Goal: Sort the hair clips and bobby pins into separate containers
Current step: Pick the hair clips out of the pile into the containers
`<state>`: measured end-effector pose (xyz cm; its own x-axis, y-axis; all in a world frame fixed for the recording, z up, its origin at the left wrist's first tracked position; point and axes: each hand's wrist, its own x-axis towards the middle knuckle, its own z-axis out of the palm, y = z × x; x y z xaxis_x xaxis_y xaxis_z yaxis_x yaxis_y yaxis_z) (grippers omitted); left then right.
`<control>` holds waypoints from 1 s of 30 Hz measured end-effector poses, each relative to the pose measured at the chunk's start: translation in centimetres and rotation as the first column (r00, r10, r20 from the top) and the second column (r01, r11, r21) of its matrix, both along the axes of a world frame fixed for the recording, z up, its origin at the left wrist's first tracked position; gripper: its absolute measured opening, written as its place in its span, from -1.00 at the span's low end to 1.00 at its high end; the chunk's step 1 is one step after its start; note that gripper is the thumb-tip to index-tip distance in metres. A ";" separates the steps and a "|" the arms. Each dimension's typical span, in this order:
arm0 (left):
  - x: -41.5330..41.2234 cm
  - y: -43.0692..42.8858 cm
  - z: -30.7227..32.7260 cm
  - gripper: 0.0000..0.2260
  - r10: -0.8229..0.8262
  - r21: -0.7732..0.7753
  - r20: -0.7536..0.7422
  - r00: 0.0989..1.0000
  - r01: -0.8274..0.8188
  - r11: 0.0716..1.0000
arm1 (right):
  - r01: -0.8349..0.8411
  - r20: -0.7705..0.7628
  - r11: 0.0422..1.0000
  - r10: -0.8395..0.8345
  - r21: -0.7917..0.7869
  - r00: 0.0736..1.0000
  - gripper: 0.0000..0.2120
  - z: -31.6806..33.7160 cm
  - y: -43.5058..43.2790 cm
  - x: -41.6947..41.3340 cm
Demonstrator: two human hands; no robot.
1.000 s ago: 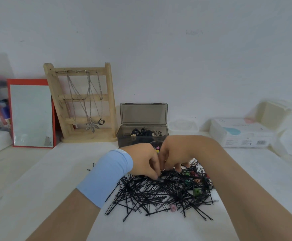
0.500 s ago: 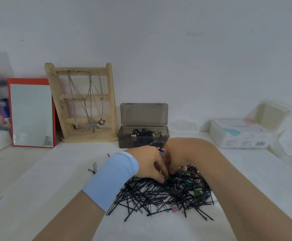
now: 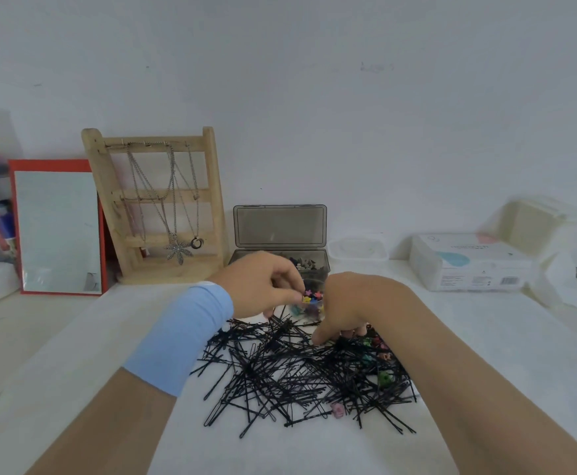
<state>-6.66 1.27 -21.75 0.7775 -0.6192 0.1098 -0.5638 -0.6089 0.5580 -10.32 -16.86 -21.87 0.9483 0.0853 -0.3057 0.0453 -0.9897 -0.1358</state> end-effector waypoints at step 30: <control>-3.7 -5.4 -2.2 -0.80 -0.217 0.261 0.174 0.960 0.168 0.951 | -0.143 -0.015 0.979 0.146 0.148 0.989 -0.83 1.8 -7.1 -1.1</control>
